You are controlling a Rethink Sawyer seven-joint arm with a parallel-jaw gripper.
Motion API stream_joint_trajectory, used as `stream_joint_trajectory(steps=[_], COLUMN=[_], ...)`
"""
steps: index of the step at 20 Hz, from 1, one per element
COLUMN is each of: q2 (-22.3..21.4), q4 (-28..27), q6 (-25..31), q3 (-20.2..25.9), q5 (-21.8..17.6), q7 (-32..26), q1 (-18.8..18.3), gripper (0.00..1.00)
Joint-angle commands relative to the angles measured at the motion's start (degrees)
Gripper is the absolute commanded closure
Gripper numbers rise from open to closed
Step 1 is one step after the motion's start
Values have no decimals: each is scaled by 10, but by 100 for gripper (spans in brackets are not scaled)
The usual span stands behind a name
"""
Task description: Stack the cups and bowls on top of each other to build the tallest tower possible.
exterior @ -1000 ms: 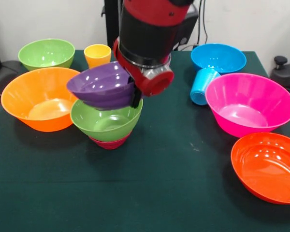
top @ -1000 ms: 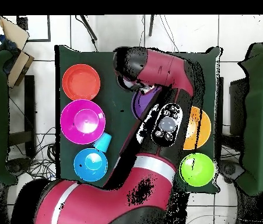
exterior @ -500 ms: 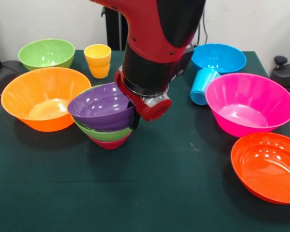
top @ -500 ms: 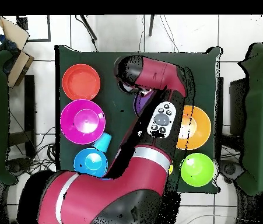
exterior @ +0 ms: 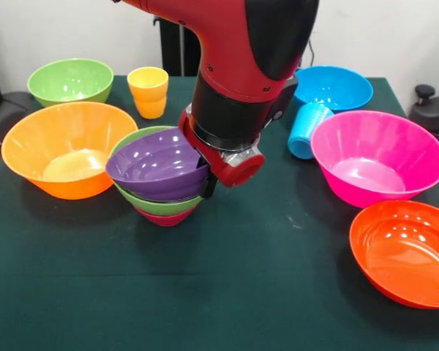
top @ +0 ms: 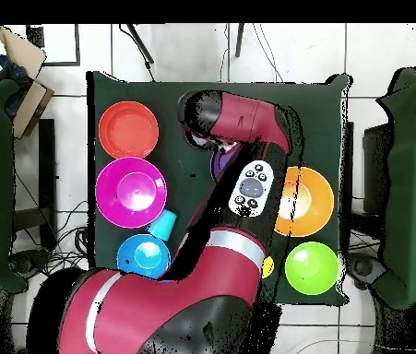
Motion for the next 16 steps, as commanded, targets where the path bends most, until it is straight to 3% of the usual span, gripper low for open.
stream_joint_trajectory(steps=[1,16], q2=[6,17], q4=[-5,-51], q6=[92,163], q3=[44,36], q5=[-48,-99], q7=[-47,-90], q1=[13,-2], gripper=[100,100])
